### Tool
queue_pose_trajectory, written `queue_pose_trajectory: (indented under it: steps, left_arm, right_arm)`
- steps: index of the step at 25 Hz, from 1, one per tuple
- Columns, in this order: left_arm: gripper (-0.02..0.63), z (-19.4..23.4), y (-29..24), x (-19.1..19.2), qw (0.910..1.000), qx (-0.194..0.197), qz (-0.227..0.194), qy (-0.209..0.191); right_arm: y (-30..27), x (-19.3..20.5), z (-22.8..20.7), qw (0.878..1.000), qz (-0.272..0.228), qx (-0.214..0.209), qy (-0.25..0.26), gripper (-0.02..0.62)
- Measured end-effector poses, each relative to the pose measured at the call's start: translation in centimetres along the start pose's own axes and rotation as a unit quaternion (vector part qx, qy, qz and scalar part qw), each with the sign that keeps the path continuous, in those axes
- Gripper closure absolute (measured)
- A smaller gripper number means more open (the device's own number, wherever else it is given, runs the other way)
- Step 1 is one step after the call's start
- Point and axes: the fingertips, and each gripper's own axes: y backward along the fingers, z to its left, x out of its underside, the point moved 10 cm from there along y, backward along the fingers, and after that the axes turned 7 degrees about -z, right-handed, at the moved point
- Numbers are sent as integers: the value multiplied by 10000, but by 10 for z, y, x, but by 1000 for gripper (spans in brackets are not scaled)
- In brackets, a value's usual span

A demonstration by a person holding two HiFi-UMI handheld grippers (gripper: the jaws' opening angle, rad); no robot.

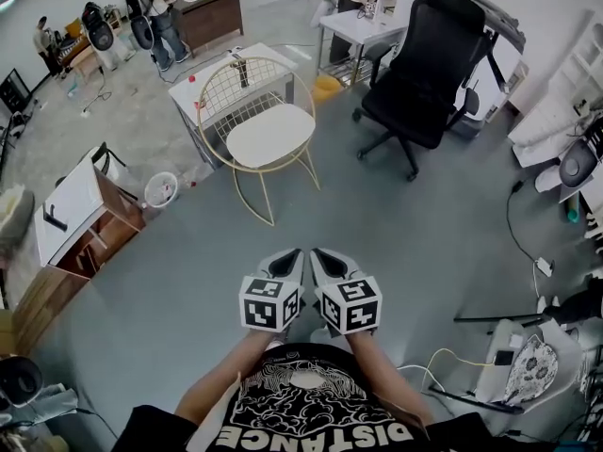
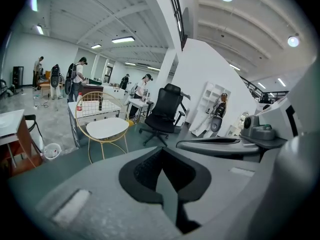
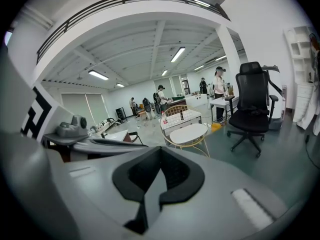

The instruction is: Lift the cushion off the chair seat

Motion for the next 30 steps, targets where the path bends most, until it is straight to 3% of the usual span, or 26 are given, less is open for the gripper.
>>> queue_pose_trajectory:
  steps: [20, 30]
  left_arm:
    - [614, -52, -112, -34, 9978, -641, -59, -152]
    - [614, -59, -133, -42, 9966, -807, -49, -179]
  right_arm:
    - [-19, -40, -132, 9978, 28, -655, -101, 595]
    - [-28, -45, -155, 9965, 95, -813, -184, 595]
